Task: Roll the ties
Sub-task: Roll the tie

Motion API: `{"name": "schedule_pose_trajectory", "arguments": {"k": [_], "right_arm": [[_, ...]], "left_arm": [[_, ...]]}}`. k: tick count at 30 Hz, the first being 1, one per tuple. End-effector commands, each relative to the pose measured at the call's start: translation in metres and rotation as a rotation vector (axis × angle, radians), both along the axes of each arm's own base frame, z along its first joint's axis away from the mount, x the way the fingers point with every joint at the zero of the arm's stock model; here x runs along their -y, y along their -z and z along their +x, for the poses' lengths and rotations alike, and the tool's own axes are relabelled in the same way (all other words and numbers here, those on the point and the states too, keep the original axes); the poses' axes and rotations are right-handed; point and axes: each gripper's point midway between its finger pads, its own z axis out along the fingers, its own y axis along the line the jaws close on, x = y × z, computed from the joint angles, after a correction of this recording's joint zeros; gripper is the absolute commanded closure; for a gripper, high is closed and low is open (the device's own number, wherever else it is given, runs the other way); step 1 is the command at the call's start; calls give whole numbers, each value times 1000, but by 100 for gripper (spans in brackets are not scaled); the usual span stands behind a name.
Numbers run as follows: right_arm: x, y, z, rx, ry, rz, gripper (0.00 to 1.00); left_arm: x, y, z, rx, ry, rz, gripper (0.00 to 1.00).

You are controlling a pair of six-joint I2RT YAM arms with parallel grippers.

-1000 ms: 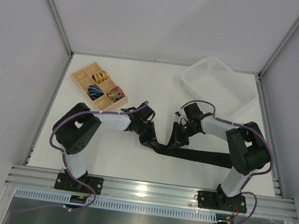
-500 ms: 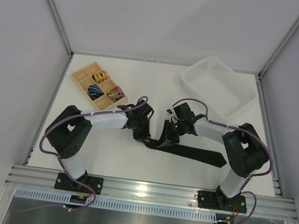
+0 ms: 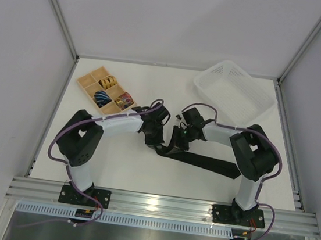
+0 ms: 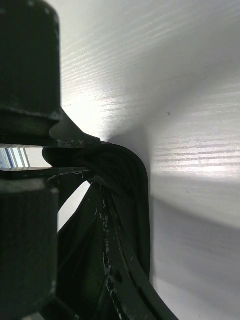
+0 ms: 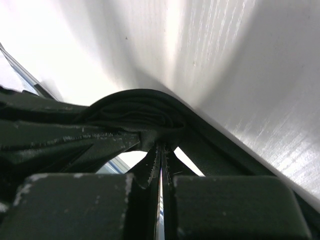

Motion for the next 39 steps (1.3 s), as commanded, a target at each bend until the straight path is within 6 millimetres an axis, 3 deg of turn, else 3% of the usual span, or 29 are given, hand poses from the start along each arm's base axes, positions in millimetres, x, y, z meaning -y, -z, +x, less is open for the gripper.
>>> {"name": "schedule_pose_trajectory", "arguments": {"k": [1, 10, 15, 25, 33, 39], "right_arm": [[-13, -1, 19, 57, -5, 29, 100], [-19, -17, 31, 14, 10, 134, 100], [-16, -24, 31, 9, 3, 146, 100], [-11, -22, 35, 2, -5, 154, 100], [-22, -27, 40, -17, -19, 184, 100], [-22, -28, 40, -9, -29, 157, 100]], "left_arm": [[23, -12, 1, 30, 77, -15, 99], [47, -7, -1, -5, 135, -34, 99], [72, -18, 1, 15, 170, -63, 100], [81, -24, -18, 41, 229, -22, 99], [74, -31, -17, 60, 189, -3, 100], [44, -24, -19, 49, 126, 11, 100]]}}
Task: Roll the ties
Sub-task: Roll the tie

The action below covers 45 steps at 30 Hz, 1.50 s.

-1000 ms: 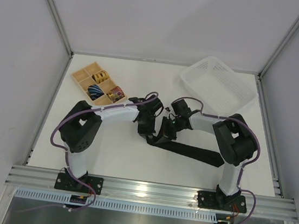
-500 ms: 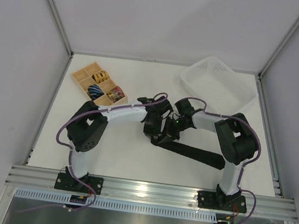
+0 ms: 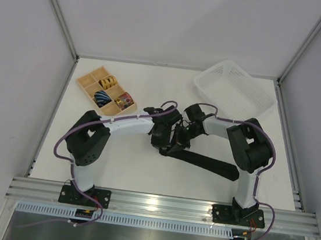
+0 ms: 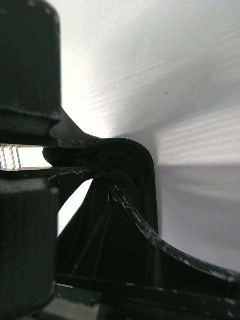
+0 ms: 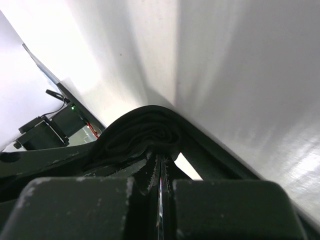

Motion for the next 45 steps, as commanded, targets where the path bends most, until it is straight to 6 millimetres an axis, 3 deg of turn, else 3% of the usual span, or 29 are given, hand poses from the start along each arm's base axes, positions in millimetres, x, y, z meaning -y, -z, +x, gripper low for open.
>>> {"name": "schedule_pose_trajectory", "arguments": {"k": [1, 4, 17, 29, 37, 45], "right_arm": [[-25, -27, 31, 166, -14, 93, 100], [-20, -25, 29, 179, -17, 69, 100], [-31, -17, 21, 202, -38, 19, 100], [-6, -25, 9, 296, -18, -40, 100], [-34, -15, -3, 251, -18, -14, 100], [-50, 2, 5, 226, -10, -5, 100]], "left_arm": [[20, -23, -17, -37, -9, -174, 100], [-2, -17, -18, -40, -44, -163, 100], [-26, -18, -20, -15, -55, -137, 100], [-52, -17, -13, -10, -89, -141, 100], [-54, -20, -10, -7, -90, -148, 100], [-52, -22, -9, -8, -87, -159, 100]]}}
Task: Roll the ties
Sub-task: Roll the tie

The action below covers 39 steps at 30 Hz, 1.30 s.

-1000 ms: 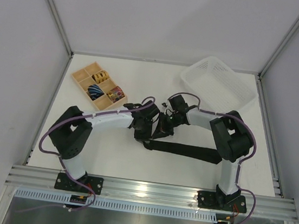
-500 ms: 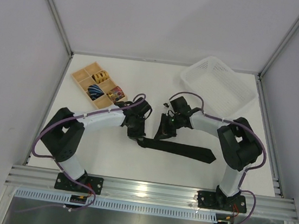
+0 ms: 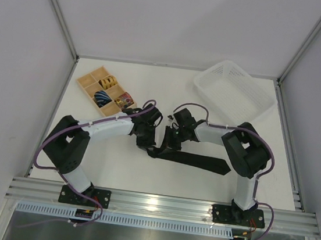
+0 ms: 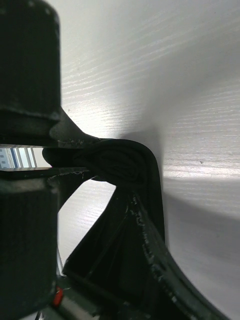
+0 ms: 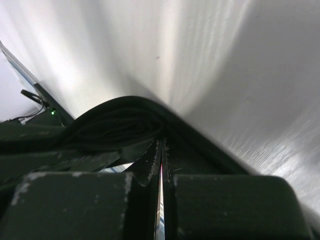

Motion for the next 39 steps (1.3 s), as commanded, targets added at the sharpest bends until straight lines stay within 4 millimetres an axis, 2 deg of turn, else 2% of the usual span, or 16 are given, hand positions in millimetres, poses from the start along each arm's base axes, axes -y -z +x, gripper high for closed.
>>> {"name": "schedule_pose_trajectory", "arguments": {"k": [1, 7, 14, 18, 24, 30, 35, 36, 37, 38, 39], "right_arm": [[-15, -4, 16, 26, 15, 33, 100], [-25, -8, 23, 30, 11, 57, 100], [-34, -16, 20, -1, -5, 94, 100], [-31, -22, 15, -10, -13, 90, 100], [-14, -35, 19, 29, 16, 43, 100], [18, -47, 25, 73, 41, -17, 100], [53, -32, 24, 42, 83, -37, 100], [62, -34, 30, 45, 110, -27, 100], [65, -33, 31, 44, 118, -24, 100], [71, -29, 30, 32, 128, -24, 100], [75, -30, 34, 34, 139, -18, 100]], "left_arm": [[5, -17, 7, 42, 14, -47, 100], [16, -25, 12, 58, 29, -76, 100], [42, -17, 10, 31, 86, -78, 99], [51, -9, 12, 10, 91, -70, 99], [51, 17, 10, -31, 65, -38, 99], [48, 29, 9, -46, 58, -11, 100], [53, 31, 11, -51, 81, -23, 100], [54, 31, 12, -48, 89, -26, 99], [54, 32, 12, -49, 101, -22, 98], [54, 30, 13, -44, 104, -19, 85], [54, 30, 14, -44, 107, -18, 77]]}}
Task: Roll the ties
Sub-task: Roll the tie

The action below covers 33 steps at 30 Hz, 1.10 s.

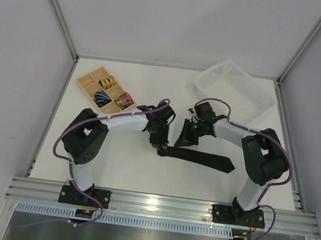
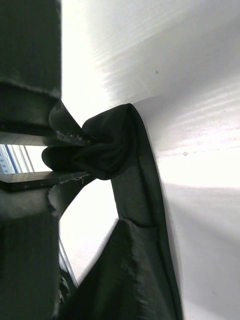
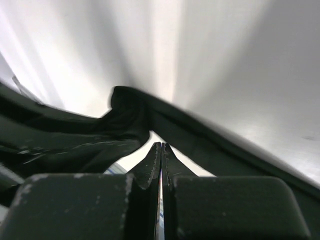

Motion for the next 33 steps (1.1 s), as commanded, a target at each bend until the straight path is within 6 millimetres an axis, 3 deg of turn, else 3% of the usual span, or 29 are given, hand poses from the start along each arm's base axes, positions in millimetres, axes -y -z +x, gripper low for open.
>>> {"name": "schedule_pose_trajectory", "arguments": {"k": [1, 5, 12, 20, 27, 33], "right_arm": [[14, -1, 2, 8, 5, 23, 100], [14, 3, 4, -10, -1, 40, 100], [12, 12, 4, -30, 1, 31, 100], [17, 28, 4, -40, 9, -4, 100], [20, 38, 2, -57, 21, -4, 100], [17, 39, 5, -58, 24, 7, 100]], "left_arm": [[-1, 20, 0, 5, 31, 43, 76], [0, 19, 1, 1, 39, 39, 66], [1, 15, 6, 5, 59, 63, 62], [1, 10, 7, 9, 70, 66, 42], [5, -8, 11, 49, 88, 35, 29], [10, -25, 18, 86, 96, 17, 28]]}}
